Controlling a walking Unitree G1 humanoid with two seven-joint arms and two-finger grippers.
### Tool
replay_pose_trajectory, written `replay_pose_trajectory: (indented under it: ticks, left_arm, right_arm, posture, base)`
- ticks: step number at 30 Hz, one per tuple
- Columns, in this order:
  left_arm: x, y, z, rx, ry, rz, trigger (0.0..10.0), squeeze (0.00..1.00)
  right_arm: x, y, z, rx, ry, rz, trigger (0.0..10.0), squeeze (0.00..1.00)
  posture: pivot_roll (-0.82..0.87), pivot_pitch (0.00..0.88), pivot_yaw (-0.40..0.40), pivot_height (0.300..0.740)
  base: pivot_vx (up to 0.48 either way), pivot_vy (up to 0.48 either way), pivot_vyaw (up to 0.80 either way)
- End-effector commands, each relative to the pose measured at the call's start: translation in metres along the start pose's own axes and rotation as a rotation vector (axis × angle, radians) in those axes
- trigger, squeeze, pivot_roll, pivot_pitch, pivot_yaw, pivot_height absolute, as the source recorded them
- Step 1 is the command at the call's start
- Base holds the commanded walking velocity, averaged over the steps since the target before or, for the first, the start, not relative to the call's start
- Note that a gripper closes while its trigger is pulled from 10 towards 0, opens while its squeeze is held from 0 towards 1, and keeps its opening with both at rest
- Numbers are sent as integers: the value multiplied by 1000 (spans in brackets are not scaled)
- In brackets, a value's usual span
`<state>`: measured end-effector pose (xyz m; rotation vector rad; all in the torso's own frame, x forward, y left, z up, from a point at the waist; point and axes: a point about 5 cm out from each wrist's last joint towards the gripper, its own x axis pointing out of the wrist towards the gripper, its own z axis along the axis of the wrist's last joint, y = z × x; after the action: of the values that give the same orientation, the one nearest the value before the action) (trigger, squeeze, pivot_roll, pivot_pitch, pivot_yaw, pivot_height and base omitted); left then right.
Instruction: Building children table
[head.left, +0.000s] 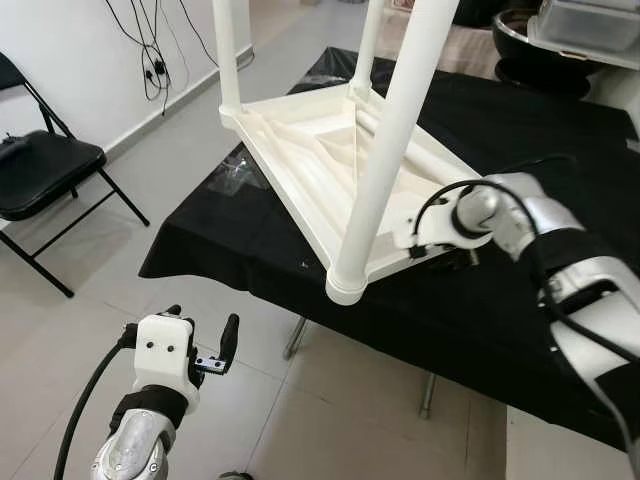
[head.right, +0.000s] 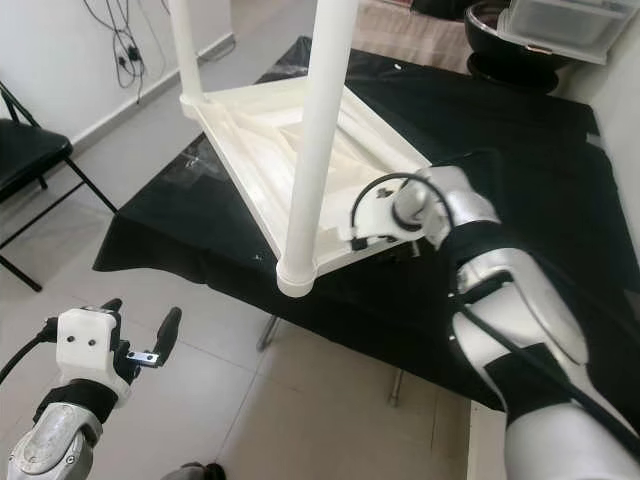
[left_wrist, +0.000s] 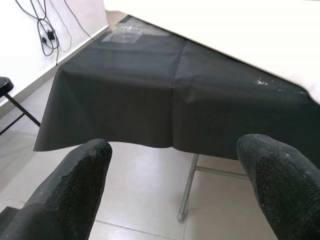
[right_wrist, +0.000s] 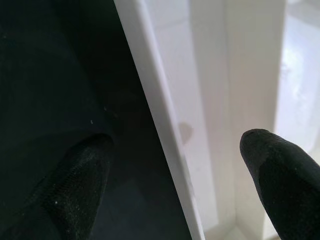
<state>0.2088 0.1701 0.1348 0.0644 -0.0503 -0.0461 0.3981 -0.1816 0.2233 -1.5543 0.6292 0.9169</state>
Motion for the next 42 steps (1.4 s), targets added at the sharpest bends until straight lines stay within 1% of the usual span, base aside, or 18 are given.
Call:
replay_pose_trajectory:
  ticks: [1, 2, 5, 6, 7, 8, 9, 10, 17, 24, 28, 32, 36, 37, 38, 40, 41, 42]
  left_arm:
    - [-2, 0, 0, 20, 14, -6, 10000, 0]
    - [-2, 0, 1, 25, 10, -1, 10000, 0]
    - [-2, 2, 4, 30, 4, 7, 10000, 0]
    - [-2, 4, 5, 33, 1, 16, 10000, 0]
    - [-2, 4, 5, 33, 1, 16, 10000, 0]
    - [-1, 5, 6, 35, -2, 20, 10000, 0]
    - [-1, 5, 6, 35, -2, 20, 10000, 0]
    - [-1, 6, 7, 36, -4, 24, 10000, 0]
    - [1, 12, 11, 45, -20, 42, 10000, 0]
    - [3, 13, 15, 52, -31, 49, 10000, 0]
    - [6, 13, 16, 54, -40, 46, 10000, 0]
    - [8, 12, 16, 54, -42, 43, 10000, 0]
    - [13, 11, 17, 55, -50, 31, 10000, 0]
    - [14, 11, 17, 56, -51, 30, 10000, 0]
    - [14, 11, 17, 56, -51, 30, 10000, 0]
    - [15, 10, 17, 57, -54, 23, 10000, 0]
    - [15, 10, 17, 57, -54, 23, 10000, 0]
    - [16, 10, 17, 58, -55, 20, 10000, 0]
  right_arm:
    - [4, 5, -2, -37, 32, 34, 10000, 0]
    - [7, 8, -2, -65, 50, 52, 10000, 0]
    - [10, 11, -1, -97, 65, 70, 10000, 0]
    - [12, 11, 1, -107, 71, 74, 7216, 0]
    - [12, 11, 1, -107, 71, 74, 7216, 0]
    - [12, 10, 2, -114, 74, 78, 1294, 0]
    - [12, 10, 2, -114, 74, 78, 1294, 0]
    - [12, 10, 3, -118, 76, 82, 0, 0]
    - [8, 6, -2, -97, 124, 76, 0, 0]
    - [4, 12, -14, -23, 116, 151, 0, 0]
    - [0, 23, -23, 67, 24, 252, 0, 0]
    - [-2, 28, -29, 112, -1, 292, 0, 0]
    - [-6, 53, -53, 267, -37, 398, 0, 0]
    - [-6, 57, -55, 294, -51, 413, 0, 0]
    - [-6, 57, -55, 294, -51, 413, 0, 0]
    - [-8, 67, -58, 385, -102, 446, 0, 0]
    - [-8, 67, -58, 385, -102, 446, 0, 0]
    - [-10, 71, -58, 412, -121, 458, 0, 0]
  posture:
    - [86, 197, -103, 740]
    - [86, 197, -107, 740]
    - [83, 197, -111, 740]
    - [82, 197, -113, 740]
    - [82, 197, -113, 740]
    - [82, 198, -116, 740]
    - [82, 198, -116, 740]
    - [82, 198, -117, 740]
    - [79, 196, -124, 740]
    - [75, 190, -123, 740]
    - [65, 178, -119, 740]
    - [61, 174, -115, 740]
    - [47, 159, -108, 740]
    - [47, 159, -108, 740]
    - [47, 159, -108, 740]
    - [41, 151, -100, 740]
    - [41, 151, -100, 740]
    - [41, 151, -100, 740]
  base:
    - [0, 0, 0]
    - [0, 0, 0]
    - [0, 0, 0]
    - [0, 0, 0]
    - [0, 0, 0]
    - [0, 0, 0]
    - [0, 0, 0]
    - [0, 0, 0]
    - [0, 0, 0]
    - [0, 0, 0]
    - [0, 0, 0]
    - [0, 0, 0]
    - [0, 0, 0]
    - [0, 0, 0]
    - [0, 0, 0]
    - [0, 0, 0]
    - [0, 0, 0]
    - [0, 0, 0]
